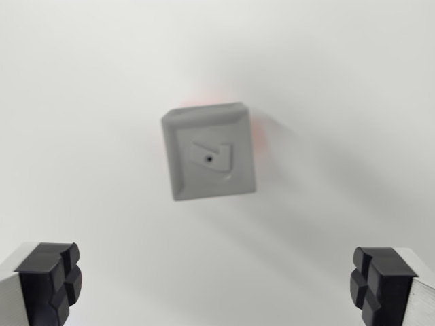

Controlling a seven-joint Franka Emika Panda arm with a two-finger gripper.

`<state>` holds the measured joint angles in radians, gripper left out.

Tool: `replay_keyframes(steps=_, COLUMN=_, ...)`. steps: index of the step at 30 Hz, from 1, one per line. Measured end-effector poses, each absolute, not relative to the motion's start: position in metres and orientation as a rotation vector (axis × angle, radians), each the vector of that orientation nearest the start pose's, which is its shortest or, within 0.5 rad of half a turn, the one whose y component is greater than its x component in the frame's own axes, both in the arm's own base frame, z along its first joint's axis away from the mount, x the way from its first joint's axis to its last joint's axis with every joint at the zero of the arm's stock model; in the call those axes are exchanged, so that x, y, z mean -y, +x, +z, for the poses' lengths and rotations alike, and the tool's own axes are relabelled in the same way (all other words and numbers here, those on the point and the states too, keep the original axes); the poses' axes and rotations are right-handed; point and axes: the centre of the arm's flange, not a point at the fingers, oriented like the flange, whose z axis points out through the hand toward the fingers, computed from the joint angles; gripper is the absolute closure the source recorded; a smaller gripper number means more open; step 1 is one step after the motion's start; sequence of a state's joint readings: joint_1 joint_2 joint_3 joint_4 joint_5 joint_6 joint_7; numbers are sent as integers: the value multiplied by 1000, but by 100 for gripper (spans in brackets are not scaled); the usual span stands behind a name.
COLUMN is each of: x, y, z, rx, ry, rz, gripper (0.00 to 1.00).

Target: Destack cube

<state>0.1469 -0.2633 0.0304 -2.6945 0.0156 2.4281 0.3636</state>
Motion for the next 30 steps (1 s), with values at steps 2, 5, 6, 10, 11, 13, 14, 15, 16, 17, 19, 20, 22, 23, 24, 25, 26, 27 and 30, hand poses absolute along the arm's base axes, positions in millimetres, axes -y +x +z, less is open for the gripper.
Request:
replay_keyframes(steps=2, x=-73, y=385, z=310, rx=-276, ry=-3130, rz=8, gripper=0)
replay_keyframes(steps=5, x=-75, y=381, z=305, rx=-259, ry=-3131, rz=2, gripper=0)
replay_keyframes(steps=6, x=-75, y=381, z=301, rx=-258, ry=-3130, rz=0, gripper=0)
replay_keyframes(steps=10, x=-76, y=383, z=279, rx=-258, ry=-3131, rz=13, gripper=0)
replay_keyframes(steps=11, x=-76, y=383, z=274, rx=-258, ry=-3131, rz=15, gripper=0)
replay_keyframes(steps=13, x=-76, y=382, z=265, rx=-258, ry=-3131, rz=16, gripper=0)
replay_keyframes(steps=14, x=-76, y=382, z=261, rx=-257, ry=-3131, rz=14, gripper=0)
replay_keyframes(steps=15, x=-76, y=382, z=259, rx=-257, ry=-3131, rz=13, gripper=0)
replay_keyframes(steps=16, x=-76, y=382, z=255, rx=-257, ry=-3131, rz=12, gripper=0)
replay_keyframes(steps=17, x=-76, y=383, z=251, rx=-256, ry=-3130, rz=10, gripper=0)
replay_keyframes(steps=19, x=-76, y=383, z=242, rx=-255, ry=-3131, rz=11, gripper=0)
replay_keyframes(steps=20, x=-76, y=383, z=240, rx=-254, ry=-3131, rz=11, gripper=0)
replay_keyframes(steps=22, x=-76, y=383, z=232, rx=-253, ry=-3131, rz=12, gripper=0)
replay_keyframes(steps=23, x=-76, y=382, z=228, rx=-252, ry=-3131, rz=12, gripper=0)
replay_keyframes(steps=24, x=-76, y=382, z=224, rx=-252, ry=-3131, rz=12, gripper=0)
replay_keyframes(steps=25, x=-76, y=382, z=220, rx=-252, ry=-3131, rz=13, gripper=0)
replay_keyframes(steps=26, x=-76, y=382, z=217, rx=-252, ry=-3131, rz=12, gripper=0)
replay_keyframes(steps=27, x=-76, y=382, z=214, rx=-251, ry=-3131, rz=12, gripper=0)
replay_keyframes(steps=30, x=-76, y=382, z=205, rx=-250, ry=-3131, rz=11, gripper=0)
